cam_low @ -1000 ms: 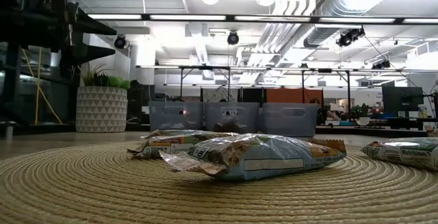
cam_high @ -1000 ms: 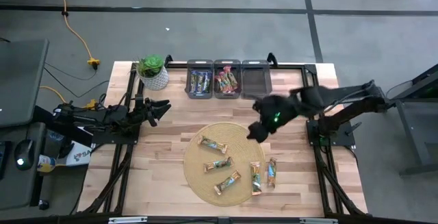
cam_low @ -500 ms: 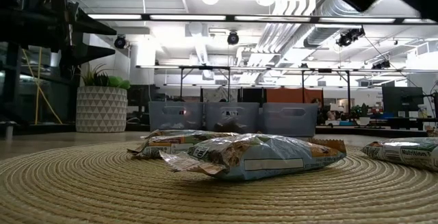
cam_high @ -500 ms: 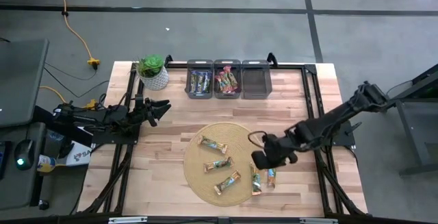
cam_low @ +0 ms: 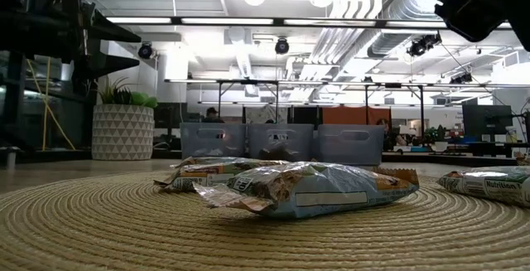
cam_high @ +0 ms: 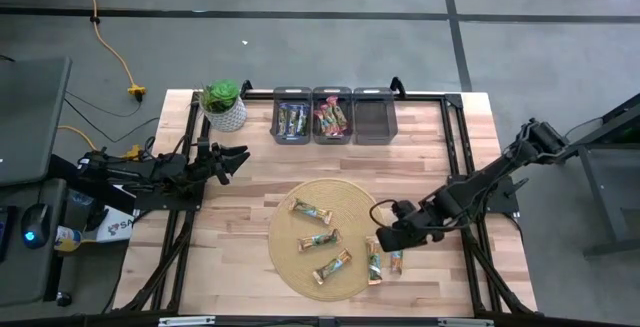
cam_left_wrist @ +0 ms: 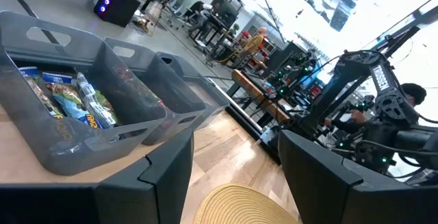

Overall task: Pick and place Granola Bars by type
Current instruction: Put the yellow granola bar into the right black bin

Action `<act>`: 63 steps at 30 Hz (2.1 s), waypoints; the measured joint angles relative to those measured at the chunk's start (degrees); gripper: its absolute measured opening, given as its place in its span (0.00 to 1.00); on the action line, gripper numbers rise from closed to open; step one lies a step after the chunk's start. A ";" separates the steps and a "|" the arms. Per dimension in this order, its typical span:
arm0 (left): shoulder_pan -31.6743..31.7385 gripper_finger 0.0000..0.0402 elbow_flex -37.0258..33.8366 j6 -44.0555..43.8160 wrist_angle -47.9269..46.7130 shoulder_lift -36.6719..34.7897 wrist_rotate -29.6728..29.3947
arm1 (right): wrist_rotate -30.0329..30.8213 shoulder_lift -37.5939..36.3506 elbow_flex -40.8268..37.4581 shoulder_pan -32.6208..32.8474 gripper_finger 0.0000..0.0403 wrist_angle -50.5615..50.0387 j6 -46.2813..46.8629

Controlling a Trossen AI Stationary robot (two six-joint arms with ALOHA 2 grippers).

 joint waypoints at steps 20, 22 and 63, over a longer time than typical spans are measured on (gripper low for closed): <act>0.00 0.53 0.00 0.00 0.00 0.00 0.00 | 1.99 5.34 0.07 -0.02 0.62 -6.34 -1.13; 0.01 0.53 0.00 0.00 0.00 0.01 0.00 | 2.01 6.45 0.07 -0.15 0.62 -6.78 -0.30; 0.00 0.53 0.00 0.00 0.00 0.02 0.00 | -2.96 20.68 0.25 -0.07 0.55 -1.66 7.34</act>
